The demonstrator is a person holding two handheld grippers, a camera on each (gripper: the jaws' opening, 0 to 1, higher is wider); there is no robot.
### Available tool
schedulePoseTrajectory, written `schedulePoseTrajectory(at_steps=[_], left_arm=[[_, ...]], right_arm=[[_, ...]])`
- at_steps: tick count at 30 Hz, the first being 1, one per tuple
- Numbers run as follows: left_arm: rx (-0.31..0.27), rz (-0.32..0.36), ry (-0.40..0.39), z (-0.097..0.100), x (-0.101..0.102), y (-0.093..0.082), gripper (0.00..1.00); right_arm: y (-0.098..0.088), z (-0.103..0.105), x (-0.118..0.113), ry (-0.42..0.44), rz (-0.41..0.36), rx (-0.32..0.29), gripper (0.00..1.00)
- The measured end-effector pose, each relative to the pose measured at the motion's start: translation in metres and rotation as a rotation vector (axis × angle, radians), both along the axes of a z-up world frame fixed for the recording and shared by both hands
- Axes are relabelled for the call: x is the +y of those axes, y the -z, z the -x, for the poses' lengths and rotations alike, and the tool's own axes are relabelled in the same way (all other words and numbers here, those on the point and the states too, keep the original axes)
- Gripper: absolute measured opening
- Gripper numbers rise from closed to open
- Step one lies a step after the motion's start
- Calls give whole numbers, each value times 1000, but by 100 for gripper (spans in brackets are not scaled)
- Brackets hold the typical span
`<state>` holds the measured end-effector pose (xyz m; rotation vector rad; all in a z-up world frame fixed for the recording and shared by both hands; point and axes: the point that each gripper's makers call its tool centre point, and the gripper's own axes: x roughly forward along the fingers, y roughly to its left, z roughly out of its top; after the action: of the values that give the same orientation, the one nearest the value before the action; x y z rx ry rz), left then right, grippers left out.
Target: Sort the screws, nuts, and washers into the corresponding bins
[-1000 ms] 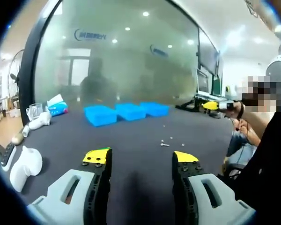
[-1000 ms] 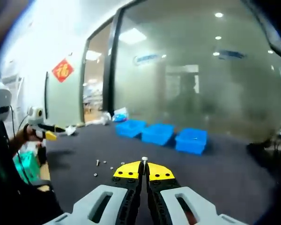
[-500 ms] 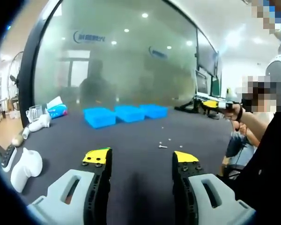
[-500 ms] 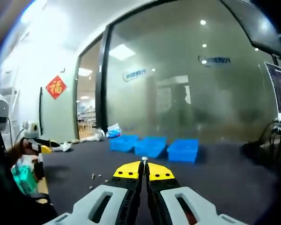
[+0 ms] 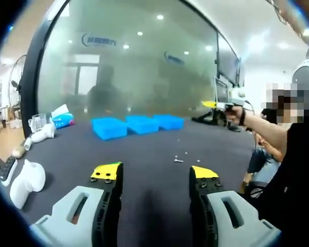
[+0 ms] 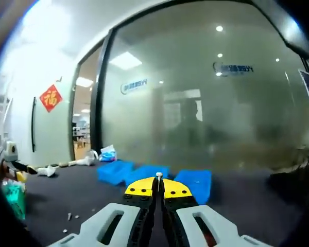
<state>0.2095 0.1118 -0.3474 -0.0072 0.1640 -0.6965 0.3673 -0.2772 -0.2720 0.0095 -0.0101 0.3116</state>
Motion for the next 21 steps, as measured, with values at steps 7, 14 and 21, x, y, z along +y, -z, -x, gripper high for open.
schedulePoseTrajectory(at_steps=[7, 14, 21], left_arm=[[-2, 8, -11, -3, 3, -2, 50], [12, 19, -11, -6, 2, 5, 50], [15, 20, -16, -7, 5, 6, 50]], right_arm=[[11, -61, 0, 56, 75, 48, 1], [19, -114, -4, 119, 96, 103, 1], [41, -143, -8, 157, 197, 178, 1]])
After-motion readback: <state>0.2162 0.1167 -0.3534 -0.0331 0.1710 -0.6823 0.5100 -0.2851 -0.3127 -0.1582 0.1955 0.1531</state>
